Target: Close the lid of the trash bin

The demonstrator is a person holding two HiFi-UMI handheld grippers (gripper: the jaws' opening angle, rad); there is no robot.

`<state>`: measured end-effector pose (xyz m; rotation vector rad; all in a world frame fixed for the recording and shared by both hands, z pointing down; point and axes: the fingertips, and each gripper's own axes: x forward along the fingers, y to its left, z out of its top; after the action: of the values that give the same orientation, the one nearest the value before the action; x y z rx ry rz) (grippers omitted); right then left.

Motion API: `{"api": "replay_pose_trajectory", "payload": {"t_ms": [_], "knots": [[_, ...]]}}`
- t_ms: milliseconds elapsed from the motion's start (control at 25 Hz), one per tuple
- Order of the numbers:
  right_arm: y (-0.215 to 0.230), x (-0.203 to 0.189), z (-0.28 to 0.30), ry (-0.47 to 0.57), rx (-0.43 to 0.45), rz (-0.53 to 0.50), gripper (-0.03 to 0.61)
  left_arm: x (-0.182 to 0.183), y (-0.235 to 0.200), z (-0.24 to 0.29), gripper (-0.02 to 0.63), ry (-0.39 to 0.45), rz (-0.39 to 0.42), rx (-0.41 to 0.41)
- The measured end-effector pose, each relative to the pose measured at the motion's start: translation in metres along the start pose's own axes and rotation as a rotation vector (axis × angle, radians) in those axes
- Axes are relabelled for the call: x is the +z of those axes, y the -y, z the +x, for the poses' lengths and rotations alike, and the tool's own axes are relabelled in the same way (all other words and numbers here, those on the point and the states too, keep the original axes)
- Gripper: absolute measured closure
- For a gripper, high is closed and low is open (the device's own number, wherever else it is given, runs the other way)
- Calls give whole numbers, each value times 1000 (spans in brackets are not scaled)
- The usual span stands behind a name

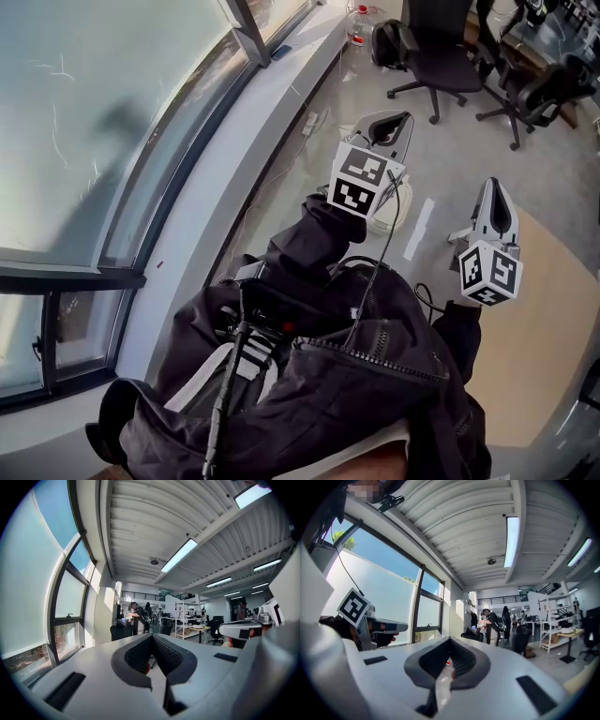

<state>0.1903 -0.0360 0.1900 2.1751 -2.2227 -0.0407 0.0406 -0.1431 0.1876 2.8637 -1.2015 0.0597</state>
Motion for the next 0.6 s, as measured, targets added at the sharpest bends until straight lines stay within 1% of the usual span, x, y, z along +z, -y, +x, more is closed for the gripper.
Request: {"api": "replay_pose_trajectory", "payload": {"t_ms": [200,600], "knots": [[4,-3,0,-9,-16,35,574,1,9,-1,614,19,-6,-15],[6,-6,-1,-19,-18,40,574,-6,14,1,614,4,-2,-29]]}}
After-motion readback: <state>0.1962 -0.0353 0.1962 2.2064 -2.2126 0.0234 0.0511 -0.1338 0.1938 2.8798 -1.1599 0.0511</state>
